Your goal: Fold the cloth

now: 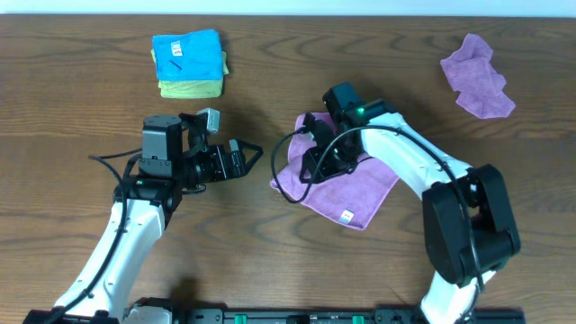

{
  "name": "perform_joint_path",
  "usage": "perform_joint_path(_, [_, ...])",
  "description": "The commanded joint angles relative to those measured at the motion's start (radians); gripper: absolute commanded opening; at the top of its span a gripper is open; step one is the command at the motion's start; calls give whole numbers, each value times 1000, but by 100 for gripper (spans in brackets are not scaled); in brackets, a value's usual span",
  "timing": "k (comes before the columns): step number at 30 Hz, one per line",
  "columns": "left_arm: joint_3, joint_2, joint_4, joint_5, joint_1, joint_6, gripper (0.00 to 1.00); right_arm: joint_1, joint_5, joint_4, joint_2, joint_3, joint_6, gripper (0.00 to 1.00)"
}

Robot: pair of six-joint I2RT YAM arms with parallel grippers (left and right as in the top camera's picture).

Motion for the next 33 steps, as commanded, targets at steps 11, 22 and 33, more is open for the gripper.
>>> perform_joint_path(11, [52,1,-111,-5,-5,-68,96,-126,56,-166,-279,7,3,47])
perform_joint_path(22, [276,1,-492,-134,-59,83,96,-178,61,-109,-541,-295,118,43])
perform_joint_path(33, [169,52,-352,-38,-70,-176,95,-178,41,47,-922,-636,335,40])
